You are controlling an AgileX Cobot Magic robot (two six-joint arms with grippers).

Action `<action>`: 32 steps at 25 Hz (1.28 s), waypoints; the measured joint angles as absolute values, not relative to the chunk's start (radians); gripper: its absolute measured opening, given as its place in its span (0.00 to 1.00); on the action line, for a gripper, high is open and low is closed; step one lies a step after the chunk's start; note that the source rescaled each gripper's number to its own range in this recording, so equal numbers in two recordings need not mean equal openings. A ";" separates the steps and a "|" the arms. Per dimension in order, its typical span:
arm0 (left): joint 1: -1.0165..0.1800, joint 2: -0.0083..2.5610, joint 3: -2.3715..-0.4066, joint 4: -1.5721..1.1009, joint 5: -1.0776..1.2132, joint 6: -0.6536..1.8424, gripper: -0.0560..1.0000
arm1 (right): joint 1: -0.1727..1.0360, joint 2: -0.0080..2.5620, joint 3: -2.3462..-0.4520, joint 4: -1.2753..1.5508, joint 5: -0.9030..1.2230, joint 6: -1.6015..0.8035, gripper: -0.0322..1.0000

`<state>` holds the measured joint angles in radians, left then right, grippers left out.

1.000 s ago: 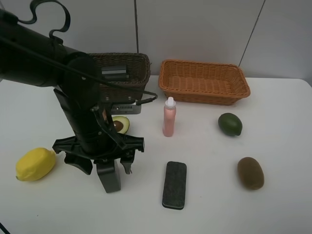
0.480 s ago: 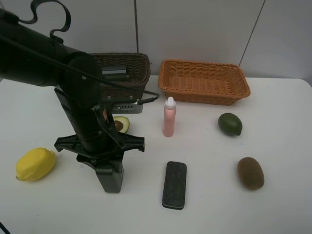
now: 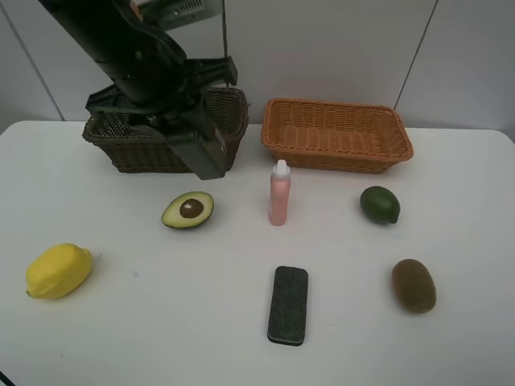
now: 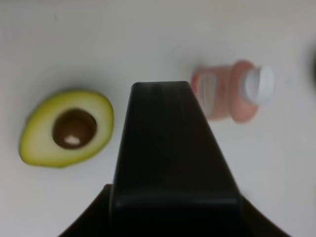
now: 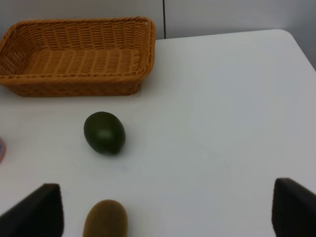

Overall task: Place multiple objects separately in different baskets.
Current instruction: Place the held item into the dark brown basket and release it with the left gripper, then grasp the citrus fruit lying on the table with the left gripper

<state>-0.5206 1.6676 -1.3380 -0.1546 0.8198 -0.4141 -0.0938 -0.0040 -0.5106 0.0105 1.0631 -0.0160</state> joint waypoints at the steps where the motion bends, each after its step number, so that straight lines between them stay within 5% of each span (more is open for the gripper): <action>1: -0.483 1.690 -1.369 -0.155 0.836 -0.393 0.05 | -0.094 -0.004 -0.511 0.011 1.063 -0.016 1.00; 11: -0.171 1.879 -1.579 -0.145 0.882 -0.291 0.05 | -0.094 -0.004 -0.511 0.011 1.063 -0.016 1.00; 21: -0.105 2.036 -1.673 -0.070 0.751 -0.200 0.06 | -0.094 -0.004 -0.511 0.011 1.063 -0.016 1.00; 23: -0.105 2.040 -1.682 -0.039 0.732 -0.197 0.24 | -0.094 -0.004 -0.511 0.011 1.063 -0.016 1.00; 25: -0.105 2.039 -1.689 -0.016 0.721 -0.197 0.68 | -0.094 -0.004 -0.511 0.011 1.063 -0.016 1.00; 26: -0.105 2.038 -1.690 -0.009 0.722 -0.197 0.82 | -0.094 -0.004 -0.511 0.011 1.063 -0.016 1.00; 28: -0.105 2.038 -1.690 0.000 0.729 -0.197 0.94 | -0.094 -0.004 -0.511 0.011 1.063 -0.016 1.00; 32: -0.105 2.038 -1.721 0.000 0.801 -0.197 0.99 | -0.094 -0.004 -0.511 0.011 1.063 -0.016 1.00</action>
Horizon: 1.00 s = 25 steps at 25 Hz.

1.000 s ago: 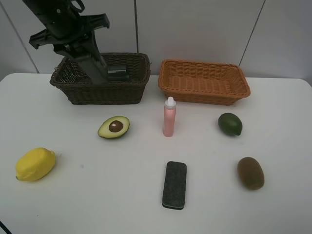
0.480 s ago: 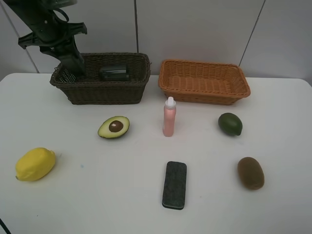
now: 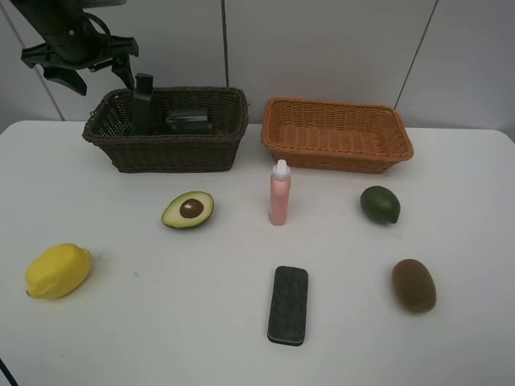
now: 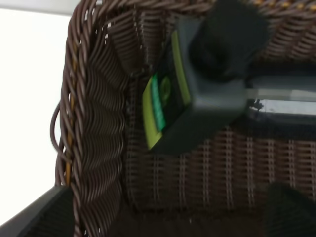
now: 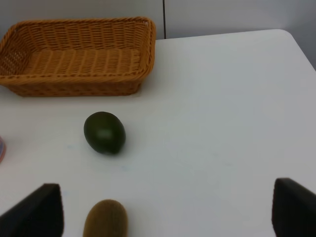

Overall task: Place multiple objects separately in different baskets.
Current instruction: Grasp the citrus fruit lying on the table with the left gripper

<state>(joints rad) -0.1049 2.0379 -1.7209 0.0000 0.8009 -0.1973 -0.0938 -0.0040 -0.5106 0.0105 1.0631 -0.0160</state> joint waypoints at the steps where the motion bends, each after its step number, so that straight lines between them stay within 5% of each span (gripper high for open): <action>1: -0.105 2.038 -1.737 -0.008 0.840 -0.197 0.99 | -0.094 -0.004 -0.511 0.011 1.063 -0.016 1.00; 12: -0.105 2.027 -1.873 -0.062 1.198 -0.197 0.99 | -0.094 -0.004 -0.511 0.011 1.063 -0.016 1.00; 25: -0.105 1.699 -1.472 -0.134 1.197 -0.113 0.99 | -0.094 -0.004 -0.511 0.011 1.063 -0.016 1.00</action>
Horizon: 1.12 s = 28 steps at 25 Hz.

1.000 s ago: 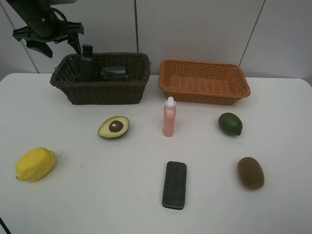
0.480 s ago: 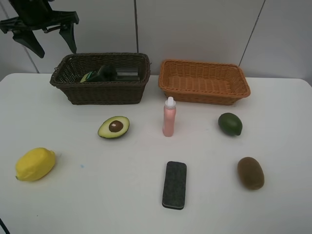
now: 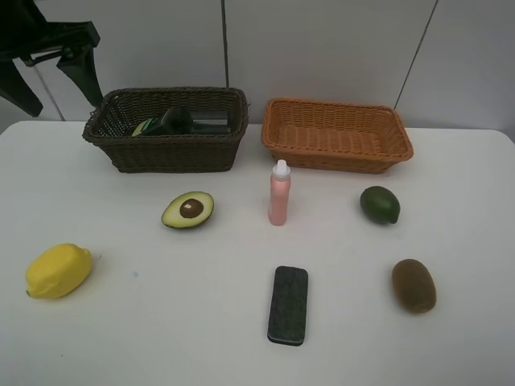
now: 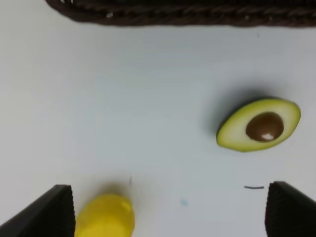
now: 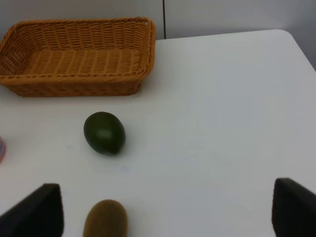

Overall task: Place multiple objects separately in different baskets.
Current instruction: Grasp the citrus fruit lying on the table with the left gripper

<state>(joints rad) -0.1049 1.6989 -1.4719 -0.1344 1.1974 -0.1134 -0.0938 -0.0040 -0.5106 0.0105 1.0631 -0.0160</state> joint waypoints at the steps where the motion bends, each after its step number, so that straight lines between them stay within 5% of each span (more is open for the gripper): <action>1: -0.105 1.672 -1.434 -0.142 1.197 -0.101 0.99 | -0.094 -0.004 -0.511 0.011 1.063 -0.016 1.00; 19: -0.105 1.250 -0.789 -0.026 1.194 -0.106 0.99 | -0.094 -0.004 -0.511 0.011 1.063 -0.016 1.00; 28: -0.105 1.311 -0.687 0.011 0.880 -0.025 0.99 | -0.094 -0.004 -0.511 0.011 1.063 -0.016 1.00</action>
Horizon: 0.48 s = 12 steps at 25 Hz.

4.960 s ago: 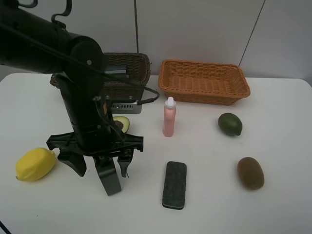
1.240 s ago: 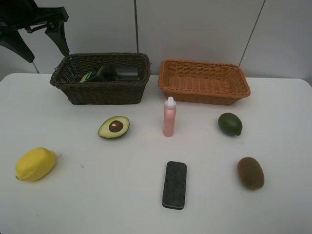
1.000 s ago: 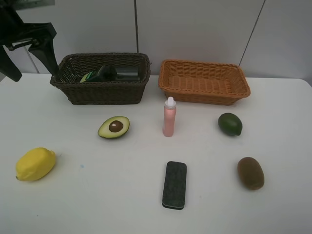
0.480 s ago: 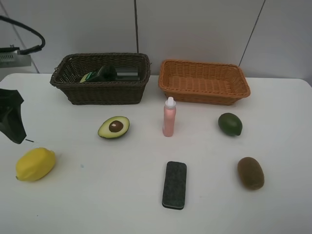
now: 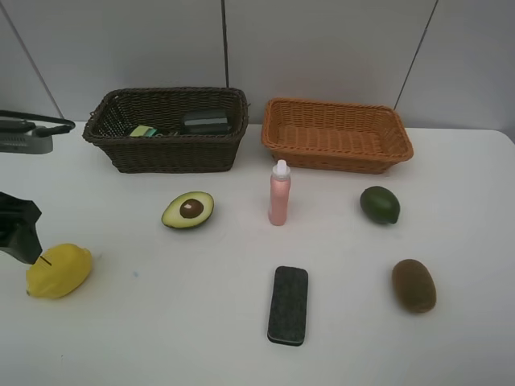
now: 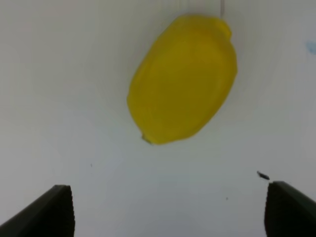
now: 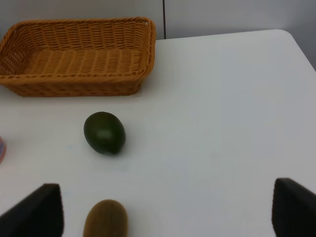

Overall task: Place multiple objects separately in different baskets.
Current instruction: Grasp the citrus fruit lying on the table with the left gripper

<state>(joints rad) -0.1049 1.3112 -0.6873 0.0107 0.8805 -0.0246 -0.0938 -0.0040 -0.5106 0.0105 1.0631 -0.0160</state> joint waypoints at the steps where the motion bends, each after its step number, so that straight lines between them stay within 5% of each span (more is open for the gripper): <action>1: -0.105 1.334 -0.687 0.006 0.864 0.000 0.99 | -0.094 -0.004 -0.511 0.011 1.063 -0.016 1.00; 12: -0.105 1.603 -0.686 -0.016 0.698 0.121 0.99 | -0.094 -0.004 -0.511 0.011 1.063 -0.016 1.00</action>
<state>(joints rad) -0.1049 1.6031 -0.6863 -0.0159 0.6978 0.1206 -0.0938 -0.0040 -0.5106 0.0105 1.0631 -0.0160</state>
